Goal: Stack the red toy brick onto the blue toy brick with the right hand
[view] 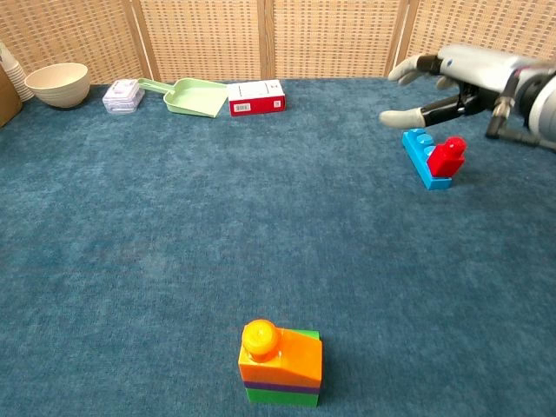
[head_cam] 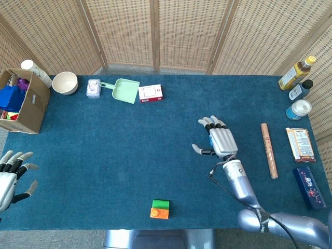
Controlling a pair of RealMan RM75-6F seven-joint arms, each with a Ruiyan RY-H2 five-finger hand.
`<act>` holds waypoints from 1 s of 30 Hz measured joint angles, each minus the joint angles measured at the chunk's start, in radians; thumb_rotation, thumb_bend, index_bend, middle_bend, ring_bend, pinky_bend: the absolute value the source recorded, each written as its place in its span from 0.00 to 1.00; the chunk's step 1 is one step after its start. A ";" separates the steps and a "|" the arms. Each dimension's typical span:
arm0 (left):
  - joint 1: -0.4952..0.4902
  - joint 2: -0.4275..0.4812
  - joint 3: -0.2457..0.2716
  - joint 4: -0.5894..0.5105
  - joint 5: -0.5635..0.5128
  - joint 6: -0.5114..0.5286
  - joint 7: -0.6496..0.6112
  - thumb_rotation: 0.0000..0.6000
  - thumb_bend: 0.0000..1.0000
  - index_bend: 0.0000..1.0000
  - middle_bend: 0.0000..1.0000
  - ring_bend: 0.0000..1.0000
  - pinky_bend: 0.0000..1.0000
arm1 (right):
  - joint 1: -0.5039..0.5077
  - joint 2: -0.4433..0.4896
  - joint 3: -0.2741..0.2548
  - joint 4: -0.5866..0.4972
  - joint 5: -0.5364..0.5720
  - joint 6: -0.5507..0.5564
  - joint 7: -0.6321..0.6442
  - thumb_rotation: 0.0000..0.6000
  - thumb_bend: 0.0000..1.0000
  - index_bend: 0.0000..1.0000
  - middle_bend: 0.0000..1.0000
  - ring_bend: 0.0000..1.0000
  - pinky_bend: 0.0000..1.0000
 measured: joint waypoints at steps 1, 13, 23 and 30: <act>0.000 0.001 0.000 -0.001 -0.001 0.000 0.000 0.95 0.41 0.37 0.18 0.14 0.00 | -0.003 -0.008 -0.003 0.003 -0.009 0.003 0.004 0.20 0.18 0.08 0.09 0.00 0.04; 0.006 0.017 0.002 -0.018 -0.001 0.006 0.007 0.95 0.41 0.37 0.18 0.15 0.00 | -0.016 -0.120 -0.006 0.178 -0.076 -0.018 0.099 0.00 0.08 0.00 0.00 0.00 0.00; 0.004 0.022 0.002 -0.036 -0.002 0.002 0.025 0.95 0.42 0.37 0.19 0.15 0.00 | -0.003 -0.231 0.017 0.381 -0.117 -0.045 0.155 0.00 0.06 0.00 0.00 0.00 0.00; 0.006 0.020 0.003 -0.038 -0.005 0.001 0.029 0.95 0.41 0.37 0.19 0.16 0.00 | 0.006 -0.288 0.023 0.484 -0.139 -0.053 0.142 0.00 0.05 0.00 0.00 0.00 0.00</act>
